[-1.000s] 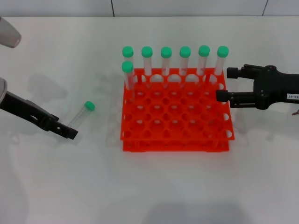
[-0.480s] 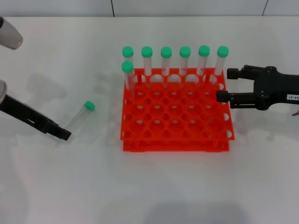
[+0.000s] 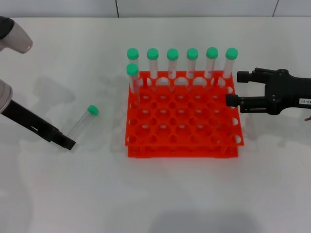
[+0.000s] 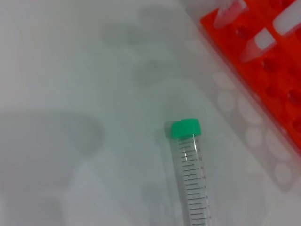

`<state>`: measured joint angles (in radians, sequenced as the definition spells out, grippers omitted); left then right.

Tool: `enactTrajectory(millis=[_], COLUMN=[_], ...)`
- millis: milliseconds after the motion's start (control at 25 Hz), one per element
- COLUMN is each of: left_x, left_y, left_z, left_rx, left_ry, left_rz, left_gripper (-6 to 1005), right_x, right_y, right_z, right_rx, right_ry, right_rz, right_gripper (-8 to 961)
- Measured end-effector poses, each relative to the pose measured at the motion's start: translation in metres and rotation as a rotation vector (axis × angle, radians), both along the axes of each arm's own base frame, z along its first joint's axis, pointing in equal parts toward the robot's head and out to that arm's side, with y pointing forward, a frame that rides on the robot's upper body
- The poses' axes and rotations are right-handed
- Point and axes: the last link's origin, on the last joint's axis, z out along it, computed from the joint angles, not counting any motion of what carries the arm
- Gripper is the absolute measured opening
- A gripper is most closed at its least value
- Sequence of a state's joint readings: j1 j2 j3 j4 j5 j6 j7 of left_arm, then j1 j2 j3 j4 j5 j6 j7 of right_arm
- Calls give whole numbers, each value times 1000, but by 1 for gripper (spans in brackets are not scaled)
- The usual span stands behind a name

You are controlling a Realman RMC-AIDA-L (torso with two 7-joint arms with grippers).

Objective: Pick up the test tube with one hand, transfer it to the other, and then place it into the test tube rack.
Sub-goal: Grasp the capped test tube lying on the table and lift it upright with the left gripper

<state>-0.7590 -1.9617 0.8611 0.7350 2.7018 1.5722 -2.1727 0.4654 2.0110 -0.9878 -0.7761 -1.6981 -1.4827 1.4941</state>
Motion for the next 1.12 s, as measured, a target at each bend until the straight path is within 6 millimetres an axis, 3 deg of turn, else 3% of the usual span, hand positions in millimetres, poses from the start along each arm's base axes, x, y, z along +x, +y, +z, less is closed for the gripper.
enactTrajectory(millis=[1120], left_x=[-2], left_y=[2], left_z=[-5], left_rx=[11], left_ry=[18], left_rz=[-5], left_gripper=[415], right_x=[2], right_y=[-1], right_z=[0], right_rx=[2], right_ry=[-1], right_rz=[-5], right_gripper=[855])
